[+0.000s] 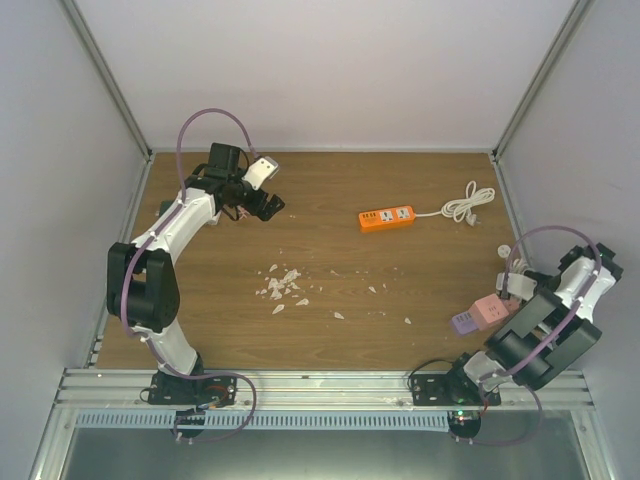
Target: Pull the plug off the socket
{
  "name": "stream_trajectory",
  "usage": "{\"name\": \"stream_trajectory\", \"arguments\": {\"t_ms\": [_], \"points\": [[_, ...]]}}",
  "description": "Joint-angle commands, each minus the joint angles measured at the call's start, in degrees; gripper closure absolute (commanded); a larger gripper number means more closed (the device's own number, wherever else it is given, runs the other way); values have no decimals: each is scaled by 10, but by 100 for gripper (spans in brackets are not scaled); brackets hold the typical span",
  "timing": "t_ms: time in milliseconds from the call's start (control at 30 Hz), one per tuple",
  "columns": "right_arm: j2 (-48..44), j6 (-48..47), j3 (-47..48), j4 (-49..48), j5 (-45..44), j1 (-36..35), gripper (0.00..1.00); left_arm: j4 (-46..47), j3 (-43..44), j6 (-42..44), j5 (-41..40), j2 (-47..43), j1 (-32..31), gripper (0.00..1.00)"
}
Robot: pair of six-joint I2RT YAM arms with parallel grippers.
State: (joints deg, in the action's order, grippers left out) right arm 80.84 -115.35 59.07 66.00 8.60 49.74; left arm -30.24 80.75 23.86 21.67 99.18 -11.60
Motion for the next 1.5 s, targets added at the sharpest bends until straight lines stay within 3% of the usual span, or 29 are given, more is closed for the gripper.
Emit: {"name": "stream_trajectory", "arguments": {"t_ms": [0,300,567,1033,1467], "points": [[-16,-138,-26,-6,0,-13,8,12,10,4,7,7,-4,1],[-30,-131,-48,-9,38,-46,5,4,22,10,6,12,-6,1],[-30,-149,-71,-26,41,-72,6,1,27,6,6,16,-8,1],[-21,-101,-87,-37,77,-121,12,-1,31,3,0,19,-8,1],[-27,-12,-118,-50,127,-175,43,-4,35,12,-5,22,-8,1]]}}
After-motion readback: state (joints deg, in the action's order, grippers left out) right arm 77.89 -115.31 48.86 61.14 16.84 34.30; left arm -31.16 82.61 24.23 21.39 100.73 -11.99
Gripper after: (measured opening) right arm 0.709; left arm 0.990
